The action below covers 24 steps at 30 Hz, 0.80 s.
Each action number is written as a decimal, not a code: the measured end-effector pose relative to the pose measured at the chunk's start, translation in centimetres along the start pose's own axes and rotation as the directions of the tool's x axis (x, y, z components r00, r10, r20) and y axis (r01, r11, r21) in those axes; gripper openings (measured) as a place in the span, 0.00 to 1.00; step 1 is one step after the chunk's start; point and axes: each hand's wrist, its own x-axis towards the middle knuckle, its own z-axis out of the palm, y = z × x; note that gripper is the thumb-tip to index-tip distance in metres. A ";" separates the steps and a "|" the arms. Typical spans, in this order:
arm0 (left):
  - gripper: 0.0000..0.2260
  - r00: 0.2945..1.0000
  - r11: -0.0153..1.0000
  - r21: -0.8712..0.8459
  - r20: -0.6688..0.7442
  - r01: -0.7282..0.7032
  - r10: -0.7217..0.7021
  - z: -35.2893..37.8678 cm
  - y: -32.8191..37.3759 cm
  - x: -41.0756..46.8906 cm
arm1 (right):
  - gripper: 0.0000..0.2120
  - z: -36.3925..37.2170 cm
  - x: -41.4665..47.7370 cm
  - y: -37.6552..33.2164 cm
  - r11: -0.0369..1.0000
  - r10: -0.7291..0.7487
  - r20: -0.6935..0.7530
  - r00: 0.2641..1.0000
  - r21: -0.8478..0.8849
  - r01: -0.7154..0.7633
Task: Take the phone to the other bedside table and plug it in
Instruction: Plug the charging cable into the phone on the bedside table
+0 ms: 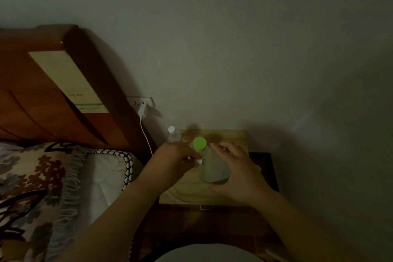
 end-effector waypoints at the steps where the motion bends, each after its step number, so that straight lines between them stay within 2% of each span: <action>1: 0.07 1.000 1.000 -0.016 -0.013 -0.001 0.001 0.1 0.0 0.0 | 0.43 -0.1 0.0 0.0 1.000 0.003 0.001 1.000 0.005 -0.003; 6: 0.08 0.994 0.998 -0.051 -0.098 0.045 -0.050 0.1 -0.4 -0.1 | 0.43 -0.6 0.2 -0.1 1.000 -0.005 -0.015 1.000 0.000 0.005; 10: 0.07 0.993 0.998 -0.048 -0.109 0.035 -0.040 0.1 -0.5 -0.3 | 0.44 -0.4 0.3 -0.2 1.000 -0.016 -0.024 1.000 -0.008 0.016; 19: 0.05 0.995 0.988 -0.147 -0.083 0.046 -0.058 1.3 -0.7 -0.5 | 0.45 -0.3 0.0 0.0 0.999 0.020 0.015 1.000 -0.025 -0.020; 24: 0.05 0.998 0.985 -0.165 -0.039 0.051 -0.058 2.0 -0.4 -0.4 | 0.44 -0.4 -0.2 0.2 0.997 -0.007 0.035 0.999 -0.070 0.009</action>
